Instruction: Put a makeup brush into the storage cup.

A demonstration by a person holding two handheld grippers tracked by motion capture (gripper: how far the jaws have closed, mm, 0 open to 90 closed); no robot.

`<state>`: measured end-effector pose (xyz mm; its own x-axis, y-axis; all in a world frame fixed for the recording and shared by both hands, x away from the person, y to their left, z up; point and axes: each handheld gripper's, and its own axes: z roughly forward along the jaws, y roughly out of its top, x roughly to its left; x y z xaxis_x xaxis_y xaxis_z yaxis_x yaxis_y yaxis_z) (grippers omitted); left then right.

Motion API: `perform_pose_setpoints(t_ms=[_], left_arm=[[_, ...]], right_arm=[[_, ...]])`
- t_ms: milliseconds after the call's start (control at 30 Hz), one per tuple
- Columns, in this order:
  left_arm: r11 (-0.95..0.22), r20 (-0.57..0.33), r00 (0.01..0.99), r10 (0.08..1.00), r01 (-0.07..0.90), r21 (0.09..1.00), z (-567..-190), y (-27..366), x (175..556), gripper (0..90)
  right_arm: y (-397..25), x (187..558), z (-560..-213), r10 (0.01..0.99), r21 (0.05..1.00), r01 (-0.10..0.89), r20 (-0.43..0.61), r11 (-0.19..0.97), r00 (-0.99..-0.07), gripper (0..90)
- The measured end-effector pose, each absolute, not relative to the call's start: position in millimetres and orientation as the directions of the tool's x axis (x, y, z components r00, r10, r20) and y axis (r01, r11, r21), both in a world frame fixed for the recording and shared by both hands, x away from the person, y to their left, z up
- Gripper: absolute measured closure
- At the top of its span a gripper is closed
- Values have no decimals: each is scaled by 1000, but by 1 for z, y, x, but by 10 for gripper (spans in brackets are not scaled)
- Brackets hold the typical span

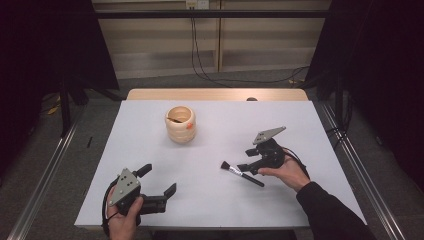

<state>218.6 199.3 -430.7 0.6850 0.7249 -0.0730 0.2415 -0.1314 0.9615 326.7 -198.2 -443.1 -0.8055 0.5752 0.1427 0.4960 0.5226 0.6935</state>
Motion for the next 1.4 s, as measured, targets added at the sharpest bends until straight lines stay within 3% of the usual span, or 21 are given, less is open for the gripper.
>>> perform_pose_setpoints(t_ms=[367, 767, 1200, 1400], left_arm=[[-129, -76, 685, 724, 244, 961, -431, 200, 219, 12], [-137, -73, 688, 722, 245, 960, -432, 199, 220, 13], [-137, -78, 693, 717, 250, 959, -433, 200, 221, 13], [-142, -74, 690, 720, 251, 958, -433, 200, 221, 14]], right_arm=[[-184, 336, -443, 526, 513, 543, 196, 664, -828, 600], [-179, 344, -447, 523, 378, 569, 225, 730, -822, 679], [-167, 350, -449, 473, 280, 519, 217, 808, -854, 704], [-163, 348, -449, 502, 253, 540, 203, 803, -841, 731]])
